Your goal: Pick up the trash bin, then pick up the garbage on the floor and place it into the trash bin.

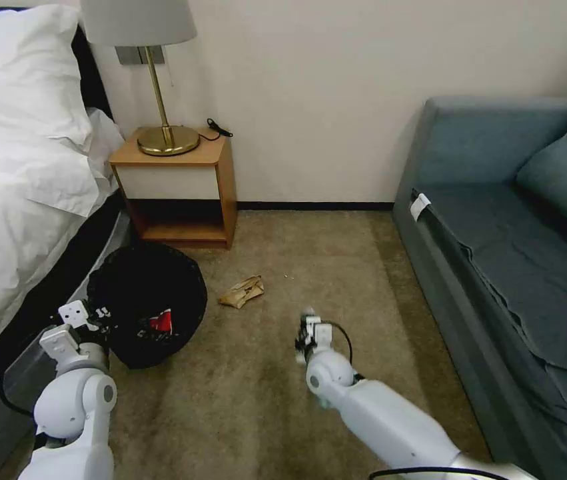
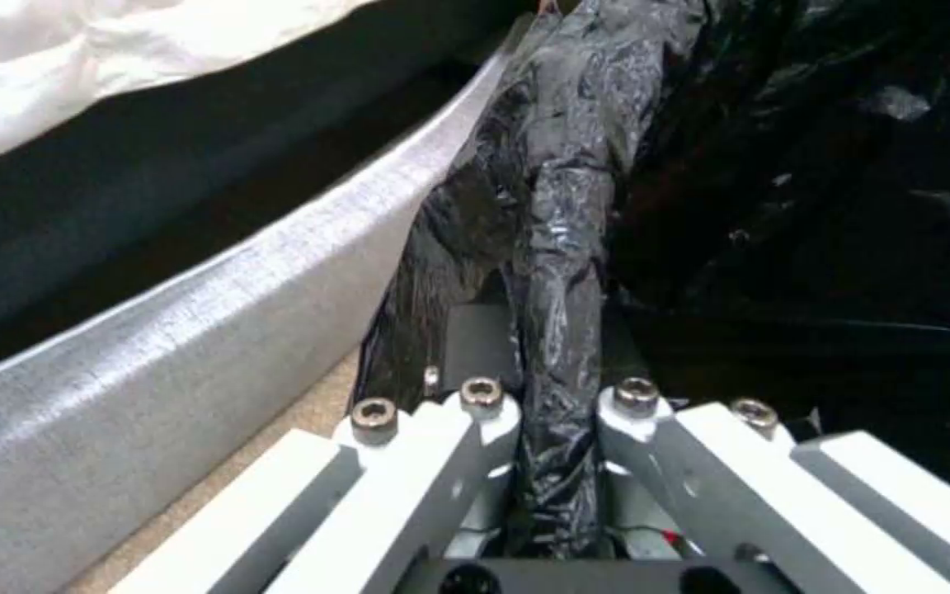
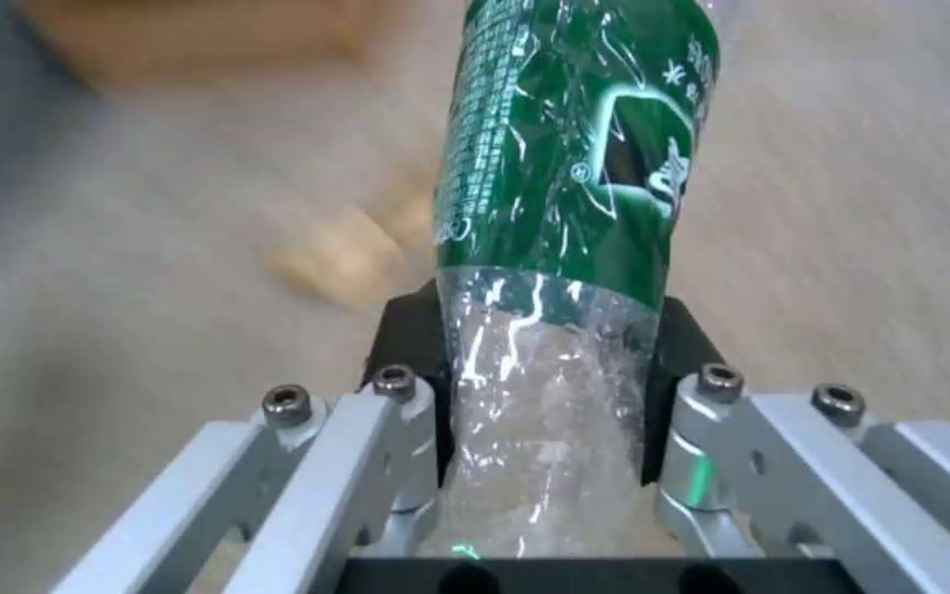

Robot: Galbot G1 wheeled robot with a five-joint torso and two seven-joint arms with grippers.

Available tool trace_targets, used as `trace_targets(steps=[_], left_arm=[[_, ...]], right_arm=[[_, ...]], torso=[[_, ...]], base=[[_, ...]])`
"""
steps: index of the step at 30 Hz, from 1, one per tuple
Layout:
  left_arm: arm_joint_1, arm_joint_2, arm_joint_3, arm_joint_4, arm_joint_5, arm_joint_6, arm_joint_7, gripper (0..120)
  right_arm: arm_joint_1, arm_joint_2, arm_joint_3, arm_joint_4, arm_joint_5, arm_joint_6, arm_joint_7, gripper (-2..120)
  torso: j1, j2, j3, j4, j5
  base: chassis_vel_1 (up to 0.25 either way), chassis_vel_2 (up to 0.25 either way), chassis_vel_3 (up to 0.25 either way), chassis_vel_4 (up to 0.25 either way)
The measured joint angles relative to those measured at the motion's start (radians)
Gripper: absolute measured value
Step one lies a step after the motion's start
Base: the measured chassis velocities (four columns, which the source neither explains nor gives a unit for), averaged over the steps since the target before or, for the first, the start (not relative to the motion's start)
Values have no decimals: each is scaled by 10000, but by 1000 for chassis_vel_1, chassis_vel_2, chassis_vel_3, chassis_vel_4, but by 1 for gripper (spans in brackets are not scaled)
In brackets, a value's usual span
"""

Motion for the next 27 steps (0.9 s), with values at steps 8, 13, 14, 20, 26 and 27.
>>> trace_targets(steps=[8, 13, 14, 20, 26, 27], left_arm=[[87, -98, 398, 5, 257, 40, 5, 3], [165, -153, 590, -17, 338, 62, 9, 3], [181, -170, 621, -55, 343, 70, 9, 3], [266, -264, 810, -215, 341, 112, 32, 3], [278, -305, 938, -256, 359, 121, 57, 3], [277, -308, 946, -256, 372, 123, 62, 3]], right_arm=[[1534, 609, -1311, 2119, 960, 623, 244, 25], [2180, 1125, -2690, 2021, 1139, 838, 361, 25], [2264, 1215, -2963, 1810, 1091, 856, 366, 25], [2400, 1572, -4037, 608, 768, 865, 394, 25], [2413, 1670, -4289, 96, 497, 818, 385, 33], [2413, 1665, -4283, 86, 438, 811, 379, 36]], torso=[[0, 1, -1, 4, -1], [0, 1, 0, 4, -1], [0, 1, -1, 3, -1], [0, 1, 0, 3, 0], [0, 1, 0, 1, 1], [0, 1, 0, 1, 1]], base=[[0, 0, 0, 0], [0, 0, 0, 0], [0, 0, 0, 0], [0, 0, 0, 0], [0, 0, 0, 0], [0, 0, 0, 0]])
